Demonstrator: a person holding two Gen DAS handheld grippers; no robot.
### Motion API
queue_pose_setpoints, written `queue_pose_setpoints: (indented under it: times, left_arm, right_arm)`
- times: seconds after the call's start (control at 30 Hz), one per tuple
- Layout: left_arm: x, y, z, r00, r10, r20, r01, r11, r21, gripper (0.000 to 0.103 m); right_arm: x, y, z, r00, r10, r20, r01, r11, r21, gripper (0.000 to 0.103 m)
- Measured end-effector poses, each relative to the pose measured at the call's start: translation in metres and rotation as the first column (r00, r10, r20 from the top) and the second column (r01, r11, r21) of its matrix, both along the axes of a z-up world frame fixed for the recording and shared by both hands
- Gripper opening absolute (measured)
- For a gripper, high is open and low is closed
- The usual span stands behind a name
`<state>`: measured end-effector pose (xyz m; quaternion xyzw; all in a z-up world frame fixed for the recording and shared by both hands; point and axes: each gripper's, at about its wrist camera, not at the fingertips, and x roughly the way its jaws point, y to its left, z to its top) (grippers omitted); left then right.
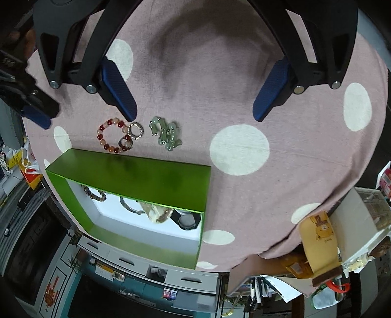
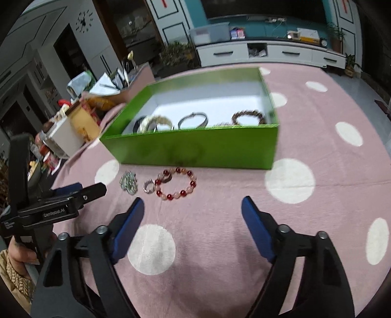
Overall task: Organize jewelry
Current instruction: 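Grasp the green jade bracelet with the left tool while the right tool grasps the red bead bracelet, then carry the jade and red bead bracelets over the green box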
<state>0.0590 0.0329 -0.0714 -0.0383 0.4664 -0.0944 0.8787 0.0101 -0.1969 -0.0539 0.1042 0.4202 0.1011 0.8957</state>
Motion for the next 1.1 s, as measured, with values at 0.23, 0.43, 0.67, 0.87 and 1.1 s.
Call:
queue_pose_setpoints:
  times: [0.23, 0.43, 0.67, 0.87, 1.1]
  left_arm:
    - [0.008, -0.01, -0.012, 0.999, -0.029, -0.014, 0.029, 1.0, 0.009, 0.084]
    - [0.018, -0.016, -0.016, 0.999, -0.047, -0.006, 0.047, 0.999, 0.018, 0.074]
    - [0.031, -0.029, -0.024, 0.996, -0.085, -0.013, 0.086, 0.996, 0.034, 0.054]
    - [0.033, -0.037, -0.025, 0.994, -0.111, 0.015, 0.11, 0.992, 0.056, 0.045]
    - [0.031, -0.04, -0.026, 0.991, -0.127, 0.035, 0.125, 0.99, 0.061, 0.012]
  right_arm:
    - [0.017, 0.011, -0.017, 1.0, 0.009, -0.029, -0.01, 1.0, -0.029, 0.058]
    - [0.032, 0.017, -0.021, 0.999, 0.008, -0.037, -0.01, 0.998, -0.059, 0.05]
    - [0.049, 0.03, -0.029, 0.998, 0.023, -0.053, -0.03, 0.99, -0.138, 0.034]
    - [0.052, 0.042, -0.031, 0.998, 0.051, -0.035, -0.058, 0.974, -0.219, 0.02]
    - [0.054, 0.04, -0.032, 0.999, 0.046, -0.026, -0.05, 0.976, -0.214, 0.007]
